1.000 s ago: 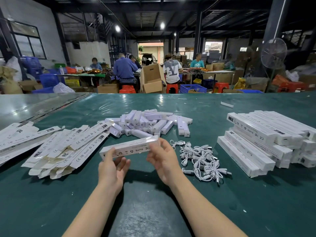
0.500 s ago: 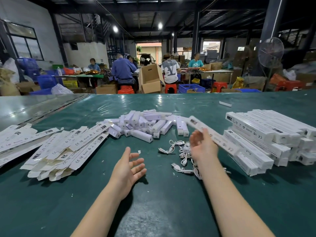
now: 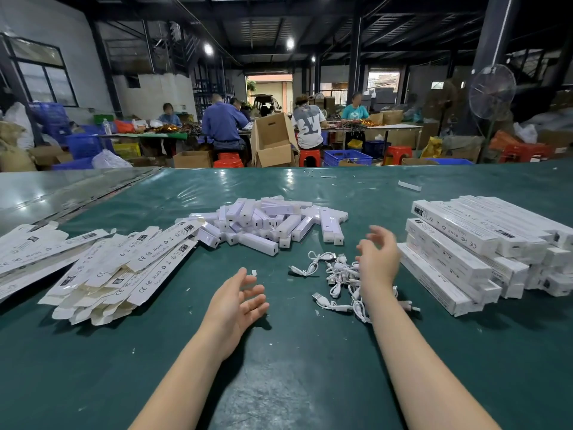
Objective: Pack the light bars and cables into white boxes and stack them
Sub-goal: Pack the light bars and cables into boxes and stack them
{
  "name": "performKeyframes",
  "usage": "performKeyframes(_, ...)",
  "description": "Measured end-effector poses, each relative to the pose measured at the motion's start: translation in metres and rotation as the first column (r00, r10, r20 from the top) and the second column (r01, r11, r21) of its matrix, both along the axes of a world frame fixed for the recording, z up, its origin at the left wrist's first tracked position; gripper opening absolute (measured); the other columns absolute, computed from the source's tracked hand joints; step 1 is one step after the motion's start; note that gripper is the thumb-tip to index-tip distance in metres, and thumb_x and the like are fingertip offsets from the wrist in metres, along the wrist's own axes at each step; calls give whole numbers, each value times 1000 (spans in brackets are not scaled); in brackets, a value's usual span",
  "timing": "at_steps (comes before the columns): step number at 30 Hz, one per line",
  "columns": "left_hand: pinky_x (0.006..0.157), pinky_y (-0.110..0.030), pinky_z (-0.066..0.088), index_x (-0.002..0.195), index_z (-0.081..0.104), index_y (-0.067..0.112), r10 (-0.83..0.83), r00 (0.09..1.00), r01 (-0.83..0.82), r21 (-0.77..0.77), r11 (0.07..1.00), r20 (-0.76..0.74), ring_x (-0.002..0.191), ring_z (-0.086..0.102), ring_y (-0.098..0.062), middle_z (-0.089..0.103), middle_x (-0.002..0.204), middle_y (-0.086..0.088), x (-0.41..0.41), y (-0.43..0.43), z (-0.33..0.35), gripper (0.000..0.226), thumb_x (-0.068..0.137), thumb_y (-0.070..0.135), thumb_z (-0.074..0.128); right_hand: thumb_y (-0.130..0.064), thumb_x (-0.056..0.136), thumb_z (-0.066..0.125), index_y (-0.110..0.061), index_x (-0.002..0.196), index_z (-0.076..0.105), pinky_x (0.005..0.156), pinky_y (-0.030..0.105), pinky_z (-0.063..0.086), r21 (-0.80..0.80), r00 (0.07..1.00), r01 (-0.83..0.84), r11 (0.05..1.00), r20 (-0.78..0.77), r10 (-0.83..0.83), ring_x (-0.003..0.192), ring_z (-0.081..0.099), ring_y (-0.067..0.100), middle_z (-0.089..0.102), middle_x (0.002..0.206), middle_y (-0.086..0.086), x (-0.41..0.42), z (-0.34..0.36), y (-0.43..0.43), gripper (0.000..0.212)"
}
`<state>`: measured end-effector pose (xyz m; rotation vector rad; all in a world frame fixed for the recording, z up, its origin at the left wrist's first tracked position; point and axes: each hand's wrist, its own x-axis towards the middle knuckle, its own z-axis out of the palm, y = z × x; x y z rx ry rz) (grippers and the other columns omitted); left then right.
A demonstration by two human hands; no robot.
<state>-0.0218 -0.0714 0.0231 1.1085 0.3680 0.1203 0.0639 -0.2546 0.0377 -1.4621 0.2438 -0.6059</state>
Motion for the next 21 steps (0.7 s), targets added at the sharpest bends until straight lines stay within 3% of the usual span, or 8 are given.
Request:
performKeyframes(4, 47, -22, 52, 79, 52, 9, -6, 1000, 6, 23, 1000, 10, 60, 51, -17, 53, 74, -7, -1, -2, 0, 17, 94, 17, 50, -5, 83, 50, -12, 96, 68, 69, 25, 37, -609, 982, -181, 773, -66, 178, 87, 56, 17, 66, 99, 5, -14, -5, 28, 23)
performKeyframes(8, 47, -20, 51, 76, 51, 10, 11, 999, -15, 86, 996, 47, 56, 51, -15, 54, 68, -5, -2, -1, -1, 16, 92, 7, 52, -17, 86, 48, -16, 115, 60, 94, 33, 37, -915, 902, -325, 241, -223, 369, 114, 46, 25, 56, 118, 6, -31, -28, 63, 31)
performKeyframes(10, 53, -18, 48, 74, 53, 12, 47, 995, -76, 340, 937, 91, 63, 54, -16, 55, 69, -2, -1, 3, -3, 18, 90, 4, 53, -22, 89, 46, -19, 116, 59, 95, 36, 35, -935, 854, -350, 62, -291, 432, 115, 44, 27, 54, 120, 7, -39, -34, 75, 30)
performKeyframes(11, 58, -17, 45, 75, 54, 15, 72, 989, -131, 558, 819, 126, 71, 55, -18, 57, 72, 0, -1, 8, -4, 16, 88, 5, 56, -23, 90, 46, -20, 115, 60, 95, 36, 35, -927, 836, -373, 41, -316, 448, 115, 44, 27, 54, 121, 7, -40, -35, 77, 29)
performKeyframes(13, 74, -20, 39, 86, 58, 18, 114, 970, -244, 892, 379, 217, 95, 54, -18, 60, 88, 5, -3, 21, -7, 7, 84, 12, 60, -24, 89, 48, -20, 113, 62, 96, 35, 35, -902, 811, -424, 81, -339, 478, 115, 45, 25, 54, 121, 5, -39, -33, 75, 27)
performKeyframes(15, 96, -32, 31, 107, 59, 16, 211, 936, -294, 955, 35, 280, 122, 37, -22, 56, 115, 1, -2, 38, -11, 26, 82, 18, 62, -22, 87, 51, -19, 109, 64, 96, 33, 36, -873, 784, -471, 125, -349, 513, 115, 46, 23, 56, 120, 3, -36, -32, 71, 25)
performKeyframes(17, 108, -43, 18, 123, 54, 15, 361, 895, -256, 965, -63, 261, 137, 17, -27, 42, 140, -5, -1, 56, -9, 44, 81, 21, 62, -19, 86, 53, -17, 106, 66, 97, 33, 37, -856, 766, -495, 146, -351, 539, 114, 48, 22, 57, 120, 3, -35, -32, 69, 24)
performKeyframes(21, 112, -47, 16, 138, 39, 18, 506, 862, 14, 999, 51, -38, 139, 14, -31, 22, 153, -8, -6, 89, -7, 58, 84, 29, 57, -18, 85, 54, -16, 105, 66, 98, 32, 37, -852, 758, -500, 155, -345, 554, 113, 49, 21, 58, 119, 2, -35, -33, 69, 23)
